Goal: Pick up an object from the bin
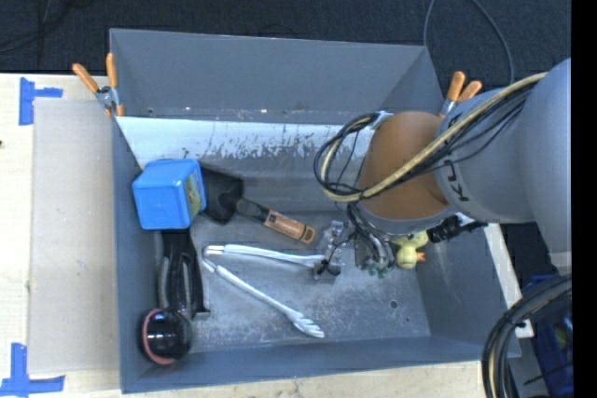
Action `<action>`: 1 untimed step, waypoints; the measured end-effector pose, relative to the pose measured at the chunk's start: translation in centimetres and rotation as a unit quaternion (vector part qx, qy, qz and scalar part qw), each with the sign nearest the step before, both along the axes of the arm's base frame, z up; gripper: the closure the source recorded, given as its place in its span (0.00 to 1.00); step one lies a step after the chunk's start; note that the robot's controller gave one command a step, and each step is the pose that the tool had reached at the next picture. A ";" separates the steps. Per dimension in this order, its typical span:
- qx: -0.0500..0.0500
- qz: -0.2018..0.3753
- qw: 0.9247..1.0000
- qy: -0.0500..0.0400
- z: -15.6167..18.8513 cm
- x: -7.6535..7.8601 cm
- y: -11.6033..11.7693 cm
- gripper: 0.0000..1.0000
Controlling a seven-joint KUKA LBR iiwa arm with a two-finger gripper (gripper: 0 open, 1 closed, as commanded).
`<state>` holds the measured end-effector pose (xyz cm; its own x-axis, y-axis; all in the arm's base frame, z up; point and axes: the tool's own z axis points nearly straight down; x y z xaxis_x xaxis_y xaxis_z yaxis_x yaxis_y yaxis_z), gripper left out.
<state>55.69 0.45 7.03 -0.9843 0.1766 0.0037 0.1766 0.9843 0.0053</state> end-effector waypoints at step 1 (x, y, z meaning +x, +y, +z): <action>0.000 -0.002 1.000 0.001 1.5 -0.1 -0.1 1.00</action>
Offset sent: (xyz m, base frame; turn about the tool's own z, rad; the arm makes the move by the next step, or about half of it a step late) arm 0.0019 0.0046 0.1731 0.0096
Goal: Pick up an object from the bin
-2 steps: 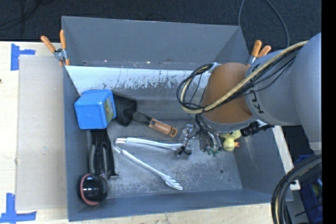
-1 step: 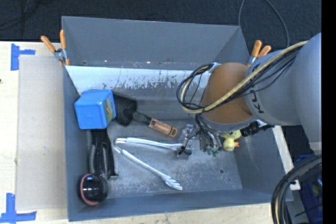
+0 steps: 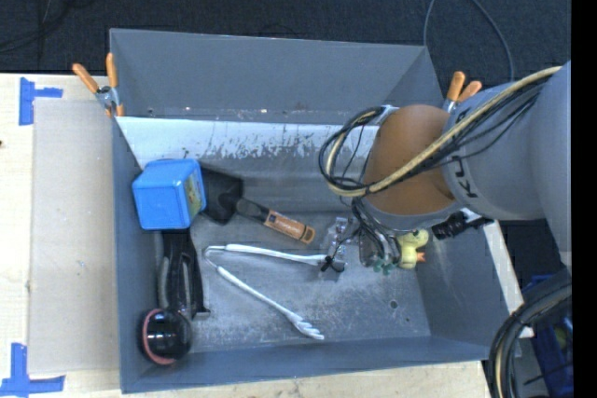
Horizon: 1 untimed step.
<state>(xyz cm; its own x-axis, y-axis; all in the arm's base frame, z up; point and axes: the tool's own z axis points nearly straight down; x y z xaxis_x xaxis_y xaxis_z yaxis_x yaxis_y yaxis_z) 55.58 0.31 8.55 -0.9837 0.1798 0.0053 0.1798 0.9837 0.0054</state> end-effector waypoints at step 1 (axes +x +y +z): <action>0.000 0.000 1.000 0.005 2.2 -0.2 0.1 1.00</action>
Offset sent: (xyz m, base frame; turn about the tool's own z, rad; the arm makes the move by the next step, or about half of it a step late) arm -0.0139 0.0170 -0.0155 -0.2574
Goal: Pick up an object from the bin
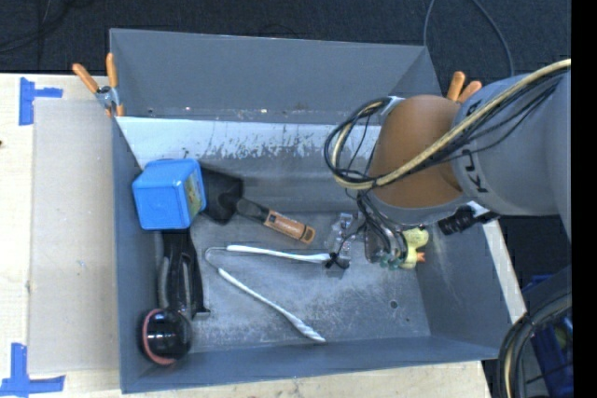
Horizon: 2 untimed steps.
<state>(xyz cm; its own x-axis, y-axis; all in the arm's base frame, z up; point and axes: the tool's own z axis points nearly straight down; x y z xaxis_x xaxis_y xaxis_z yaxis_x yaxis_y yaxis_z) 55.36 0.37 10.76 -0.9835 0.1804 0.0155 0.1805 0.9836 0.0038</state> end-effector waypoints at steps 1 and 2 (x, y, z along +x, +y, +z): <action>0.000 0.051 0.999 -0.007 1.7 -0.1 0.7 1.00; 0.001 0.046 0.999 -0.002 1.7 -1.0 0.7 1.00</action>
Offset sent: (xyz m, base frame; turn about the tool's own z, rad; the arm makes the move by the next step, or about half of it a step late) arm -0.0156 0.0059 0.0431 -0.0265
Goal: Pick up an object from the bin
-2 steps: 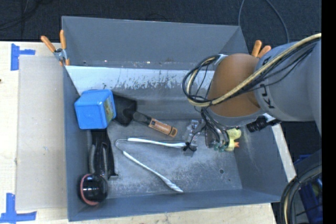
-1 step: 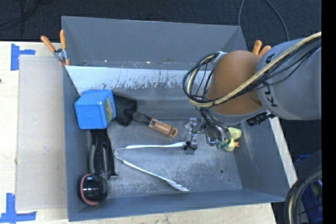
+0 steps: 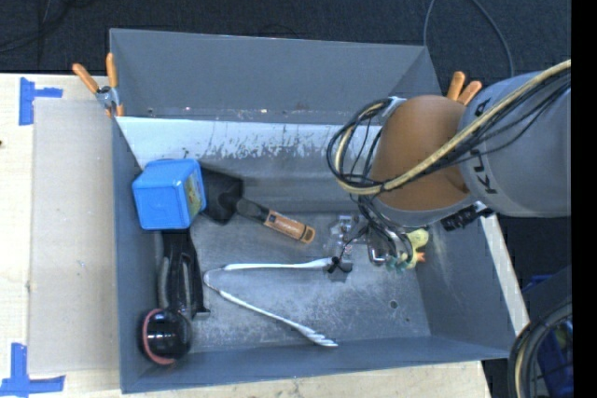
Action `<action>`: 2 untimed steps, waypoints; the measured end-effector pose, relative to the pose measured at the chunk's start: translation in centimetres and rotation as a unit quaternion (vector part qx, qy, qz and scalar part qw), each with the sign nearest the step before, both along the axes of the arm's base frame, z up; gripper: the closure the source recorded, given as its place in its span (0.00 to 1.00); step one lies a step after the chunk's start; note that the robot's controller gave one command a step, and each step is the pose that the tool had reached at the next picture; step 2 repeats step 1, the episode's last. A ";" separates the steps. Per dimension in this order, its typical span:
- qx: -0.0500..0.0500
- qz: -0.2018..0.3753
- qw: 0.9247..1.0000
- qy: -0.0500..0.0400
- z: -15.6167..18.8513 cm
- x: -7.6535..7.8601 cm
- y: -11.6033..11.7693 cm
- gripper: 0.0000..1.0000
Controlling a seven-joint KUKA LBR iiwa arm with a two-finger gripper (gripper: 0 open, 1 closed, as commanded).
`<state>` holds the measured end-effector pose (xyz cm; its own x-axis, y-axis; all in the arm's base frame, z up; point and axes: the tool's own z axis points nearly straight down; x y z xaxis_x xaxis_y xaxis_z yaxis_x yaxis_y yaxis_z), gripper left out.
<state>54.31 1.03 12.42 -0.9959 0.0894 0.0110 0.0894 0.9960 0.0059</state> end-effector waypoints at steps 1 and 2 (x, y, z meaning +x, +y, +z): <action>0.000 0.008 1.000 0.002 6.8 0.6 0.2 1.00; 0.000 0.008 1.000 0.002 6.8 0.6 0.2 1.00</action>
Offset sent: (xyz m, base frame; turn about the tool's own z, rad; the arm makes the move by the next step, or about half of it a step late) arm 0.0145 0.0135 0.1756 0.0082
